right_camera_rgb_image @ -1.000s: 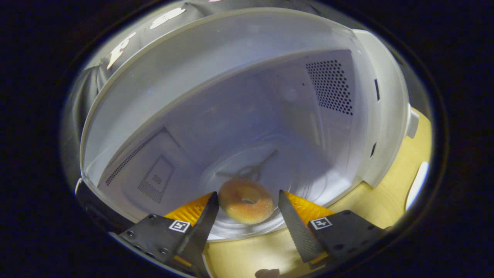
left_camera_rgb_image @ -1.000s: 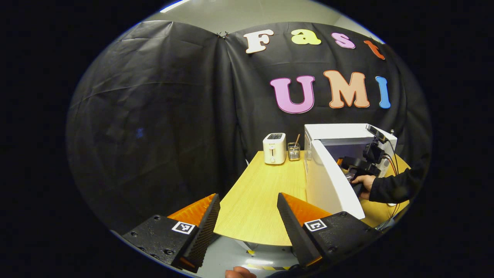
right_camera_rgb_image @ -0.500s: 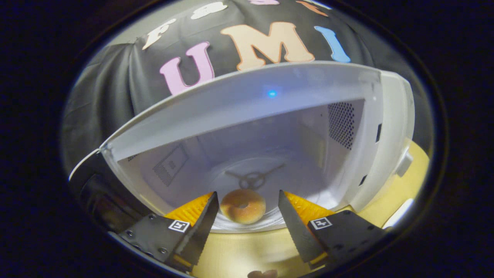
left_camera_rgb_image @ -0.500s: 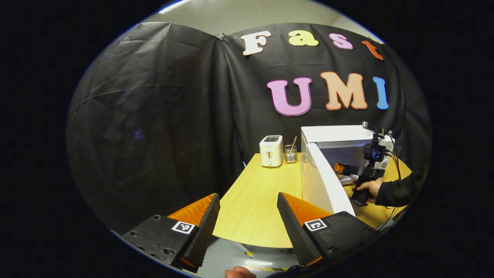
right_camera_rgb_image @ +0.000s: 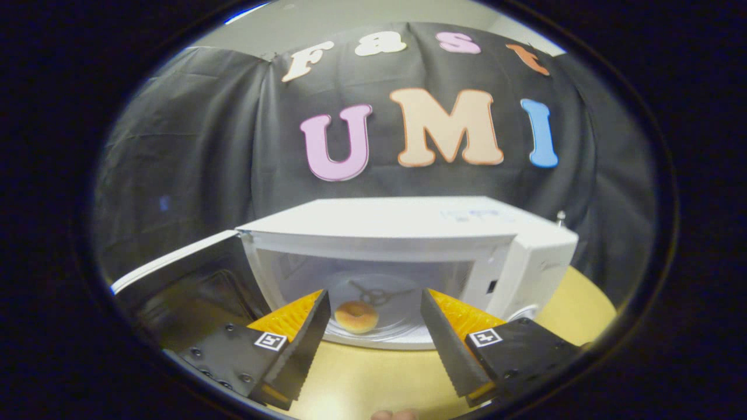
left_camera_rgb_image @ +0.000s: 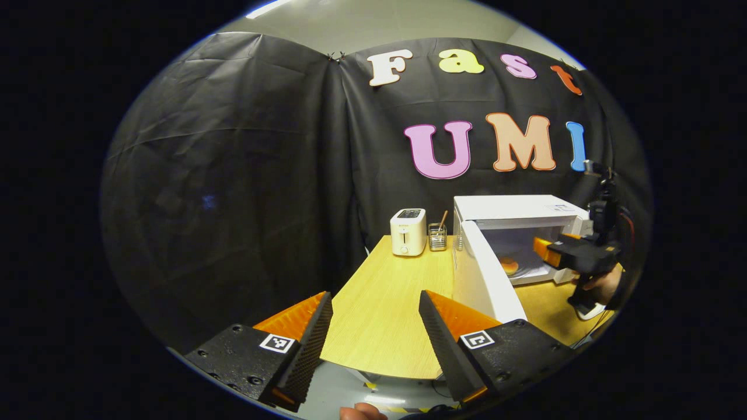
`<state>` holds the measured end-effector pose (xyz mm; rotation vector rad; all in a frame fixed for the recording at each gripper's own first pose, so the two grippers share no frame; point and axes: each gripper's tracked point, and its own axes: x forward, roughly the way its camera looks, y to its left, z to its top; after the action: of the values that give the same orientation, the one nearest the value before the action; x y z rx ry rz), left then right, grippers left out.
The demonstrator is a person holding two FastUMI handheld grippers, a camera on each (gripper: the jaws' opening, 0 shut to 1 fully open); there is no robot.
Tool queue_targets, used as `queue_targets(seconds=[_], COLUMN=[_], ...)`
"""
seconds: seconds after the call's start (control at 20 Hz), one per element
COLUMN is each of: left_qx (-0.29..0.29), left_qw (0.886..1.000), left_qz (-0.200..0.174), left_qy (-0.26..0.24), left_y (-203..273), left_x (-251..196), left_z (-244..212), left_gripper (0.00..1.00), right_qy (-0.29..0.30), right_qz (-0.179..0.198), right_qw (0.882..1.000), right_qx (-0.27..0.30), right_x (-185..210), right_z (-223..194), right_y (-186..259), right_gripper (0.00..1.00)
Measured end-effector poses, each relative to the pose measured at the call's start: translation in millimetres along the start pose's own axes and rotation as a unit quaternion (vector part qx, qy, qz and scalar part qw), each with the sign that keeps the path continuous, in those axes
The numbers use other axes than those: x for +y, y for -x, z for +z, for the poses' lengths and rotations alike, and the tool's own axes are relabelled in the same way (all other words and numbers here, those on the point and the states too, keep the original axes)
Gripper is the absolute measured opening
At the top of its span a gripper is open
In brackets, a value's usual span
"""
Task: Open the microwave oven with the left hand, put the food in, and close the microwave oven.
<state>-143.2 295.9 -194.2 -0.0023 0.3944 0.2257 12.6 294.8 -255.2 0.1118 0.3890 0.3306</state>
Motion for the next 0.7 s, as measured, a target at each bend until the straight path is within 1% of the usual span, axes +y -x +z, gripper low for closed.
queue_targets(seconds=[0.1, 0.15, 0.2, 0.25, 0.3, 0.35, 0.4, 0.45, 0.5, 0.55, 0.6, 0.65, 0.7], left_qx=[-0.010, -0.004, 0.007, 0.014, 0.025, 0.036, 0.058, 0.066, 0.066, 0.076, 0.092, 0.101, 0.108], left_qw=[1.000, 1.000, 1.000, 1.000, 0.999, 0.999, 0.998, 0.998, 0.998, 0.997, 0.995, 0.994, 0.993], left_qz=[-0.008, -0.017, -0.017, -0.008, 0.025, 0.008, -0.017, -0.005, -0.006, -0.020, -0.032, -0.038, -0.036], left_qy=[0.006, 0.005, -0.002, -0.011, -0.024, -0.021, -0.021, -0.024, -0.022, -0.018, -0.016, -0.014, -0.013], left_y=[-2, -3, -2, -4, -7, -13, -9, -10, -8, -6, -5, 0, 3], left_x=[-4, -8, -11, -8, 4, -6, -23, -24, -26, -39, -51, -60, -64], left_z=[3, -1, -8, -14, -18, -24, -38, -45, -49, -56, -64, -74, -80], left_gripper=[0.88, 0.88, 0.82, 0.64, 0.46, 0.28, 0.10, 0.10, 0.08, 0.03, 0.04, 0.01, 0.00], right_qy=[0.014, 0.014, 0.013, 0.015, 0.020, 0.023, 0.029, 0.034, 0.038, 0.038, 0.034, 0.029, 0.026], right_qz=[-0.002, -0.006, -0.011, -0.016, -0.022, -0.026, -0.028, -0.028, -0.029, -0.029, -0.031, -0.036, -0.040], right_qw=[1.000, 0.999, 0.999, 0.998, 0.997, 0.996, 0.996, 0.994, 0.993, 0.992, 0.991, 0.990, 0.989], right_qx=[-0.026, -0.036, -0.044, -0.054, -0.066, -0.076, -0.085, -0.095, -0.104, -0.114, -0.124, -0.133, -0.139], right_x=[-16, -23, -32, -42, -51, -58, -64, -68, -74, -79, -86, -95, -104], right_z=[25, 37, 49, 63, 77, 90, 101, 115, 126, 138, 150, 161, 168], right_y=[18, 27, 36, 45, 52, 58, 64, 70, 75, 82, 88, 95, 101], right_gripper=[0.91, 0.92, 0.92, 0.92, 0.91, 0.91, 0.96, 0.96, 0.96, 0.96, 0.96, 0.96, 0.92])
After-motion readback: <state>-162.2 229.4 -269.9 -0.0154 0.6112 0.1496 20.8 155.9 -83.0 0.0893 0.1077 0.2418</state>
